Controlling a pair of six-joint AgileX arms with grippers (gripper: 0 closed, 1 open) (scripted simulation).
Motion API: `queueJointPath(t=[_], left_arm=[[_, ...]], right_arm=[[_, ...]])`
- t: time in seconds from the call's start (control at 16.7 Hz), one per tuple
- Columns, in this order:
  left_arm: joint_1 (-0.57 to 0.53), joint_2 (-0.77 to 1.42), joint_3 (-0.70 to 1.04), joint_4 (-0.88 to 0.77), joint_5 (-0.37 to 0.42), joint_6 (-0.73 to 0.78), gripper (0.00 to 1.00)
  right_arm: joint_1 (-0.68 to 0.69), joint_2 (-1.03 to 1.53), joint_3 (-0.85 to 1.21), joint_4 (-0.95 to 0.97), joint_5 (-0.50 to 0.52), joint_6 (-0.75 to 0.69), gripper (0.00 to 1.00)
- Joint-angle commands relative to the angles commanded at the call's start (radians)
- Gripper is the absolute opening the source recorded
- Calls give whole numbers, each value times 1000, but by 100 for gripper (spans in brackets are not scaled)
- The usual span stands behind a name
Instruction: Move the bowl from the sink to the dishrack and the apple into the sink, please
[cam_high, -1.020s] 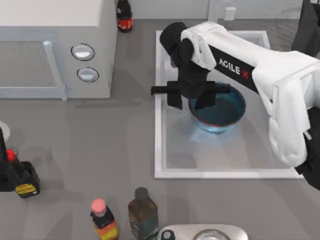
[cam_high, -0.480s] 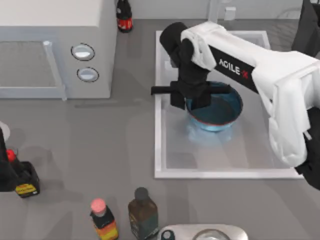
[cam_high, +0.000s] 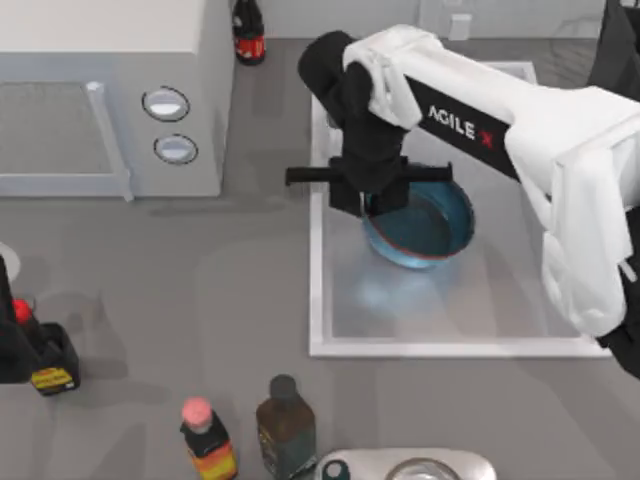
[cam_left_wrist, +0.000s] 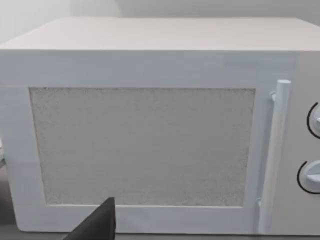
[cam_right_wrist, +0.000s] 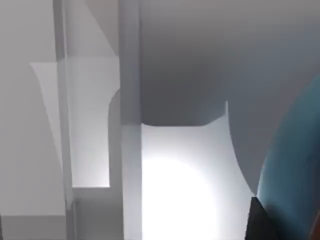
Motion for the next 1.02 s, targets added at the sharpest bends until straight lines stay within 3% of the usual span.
queueJointPath(t=[0.72,1.02], left_arm=[[0,0,0,0,0,0,100],[0,0,0,0,0,0,100]], right_arm=[[358,-842,-467,-395,43,355,0],[433,-988,-562,-477,53,429,0]])
